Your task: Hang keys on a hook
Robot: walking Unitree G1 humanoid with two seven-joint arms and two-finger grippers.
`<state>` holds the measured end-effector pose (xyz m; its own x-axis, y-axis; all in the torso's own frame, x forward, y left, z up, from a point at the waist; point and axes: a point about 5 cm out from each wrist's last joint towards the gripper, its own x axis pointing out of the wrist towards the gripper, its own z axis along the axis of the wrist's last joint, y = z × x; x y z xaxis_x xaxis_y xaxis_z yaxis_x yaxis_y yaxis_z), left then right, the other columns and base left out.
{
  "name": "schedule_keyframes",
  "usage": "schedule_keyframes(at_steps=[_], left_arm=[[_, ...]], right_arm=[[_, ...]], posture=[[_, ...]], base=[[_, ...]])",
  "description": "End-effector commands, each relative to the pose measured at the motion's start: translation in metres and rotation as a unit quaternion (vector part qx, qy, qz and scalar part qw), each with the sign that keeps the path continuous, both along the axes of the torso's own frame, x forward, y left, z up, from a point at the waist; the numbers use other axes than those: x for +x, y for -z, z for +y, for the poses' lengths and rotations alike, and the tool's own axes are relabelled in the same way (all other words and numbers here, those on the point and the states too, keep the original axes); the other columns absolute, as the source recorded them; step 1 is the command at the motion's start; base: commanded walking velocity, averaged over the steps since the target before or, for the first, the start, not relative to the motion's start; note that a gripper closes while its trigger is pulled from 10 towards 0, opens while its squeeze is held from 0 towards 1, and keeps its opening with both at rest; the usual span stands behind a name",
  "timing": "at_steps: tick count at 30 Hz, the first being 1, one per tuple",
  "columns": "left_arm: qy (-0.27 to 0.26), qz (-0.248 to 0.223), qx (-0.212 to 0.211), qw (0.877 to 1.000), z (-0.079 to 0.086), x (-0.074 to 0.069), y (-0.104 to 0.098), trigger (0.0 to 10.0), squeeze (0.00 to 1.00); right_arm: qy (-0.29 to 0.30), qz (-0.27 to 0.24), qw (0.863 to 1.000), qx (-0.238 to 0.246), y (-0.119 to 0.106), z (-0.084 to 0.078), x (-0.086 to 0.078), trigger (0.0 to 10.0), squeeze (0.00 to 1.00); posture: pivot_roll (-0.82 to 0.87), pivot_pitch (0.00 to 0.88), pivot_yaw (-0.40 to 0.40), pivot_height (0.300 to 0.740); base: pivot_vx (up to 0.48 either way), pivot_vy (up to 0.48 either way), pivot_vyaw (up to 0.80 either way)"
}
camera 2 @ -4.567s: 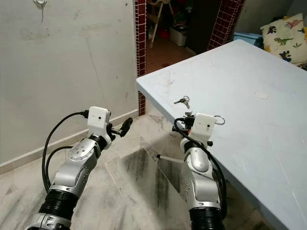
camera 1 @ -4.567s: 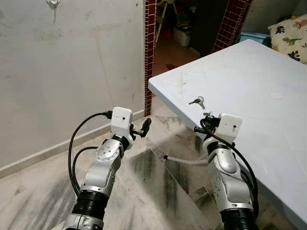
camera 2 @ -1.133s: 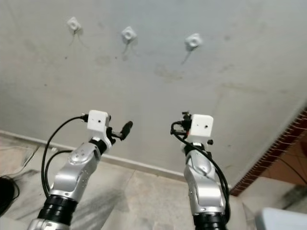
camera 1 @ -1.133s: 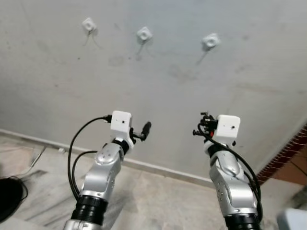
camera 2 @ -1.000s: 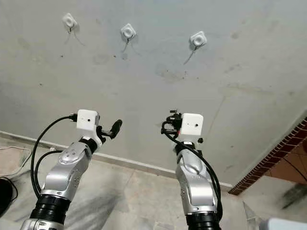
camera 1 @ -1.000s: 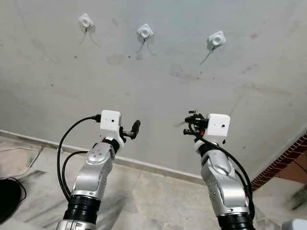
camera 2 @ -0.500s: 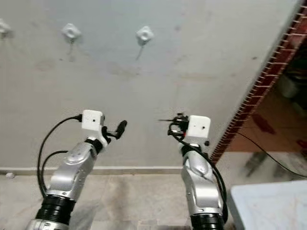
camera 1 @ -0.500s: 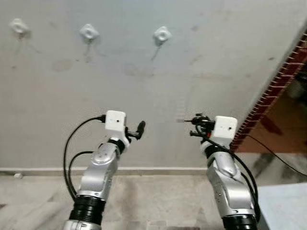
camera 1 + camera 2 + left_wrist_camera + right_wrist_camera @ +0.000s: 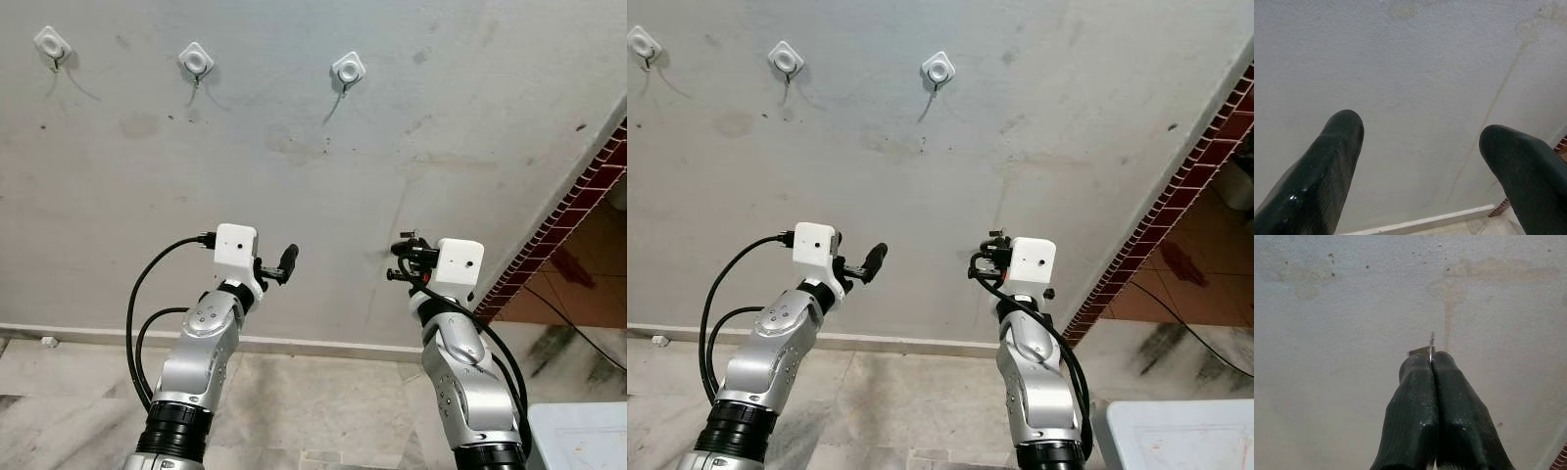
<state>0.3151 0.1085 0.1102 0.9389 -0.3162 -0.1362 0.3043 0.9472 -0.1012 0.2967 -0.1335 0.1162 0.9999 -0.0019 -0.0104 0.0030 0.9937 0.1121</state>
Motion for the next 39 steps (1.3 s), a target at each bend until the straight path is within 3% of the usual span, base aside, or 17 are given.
schedule_keyframes(at_steps=[1, 35, 39], left_arm=[[0.007, -0.012, -0.003, 1.0, -0.002, -0.001, -0.006, 10.0, 0.0], [0.01, -0.003, -0.012, 1.0, -0.004, -0.007, -0.003, 10.0, 0.0], [0.03, -0.021, 0.015, 0.999, -0.002, -0.016, -0.007, 10.0, 0.0]], right_arm=[[-0.005, -0.013, 1.0, 0.0, -0.007, 0.001, -0.001, 10.0, 0.0], [-0.017, -0.01, 1.0, -0.002, -0.006, 0.003, -0.004, 10.0, 0.0], [-0.018, -0.009, 1.0, -0.005, -0.004, 0.001, -0.007, 10.0, 0.0]], posture=[[0.1, 0.0, -0.04, 0.74], [0.1, 0.003, -0.041, 0.74], [0.1, 0.002, -0.04, 0.74]], base=[[0.289, 0.0, 0.0], [0.334, 0.0, 0.0], [0.0, 0.0, 0.0]])
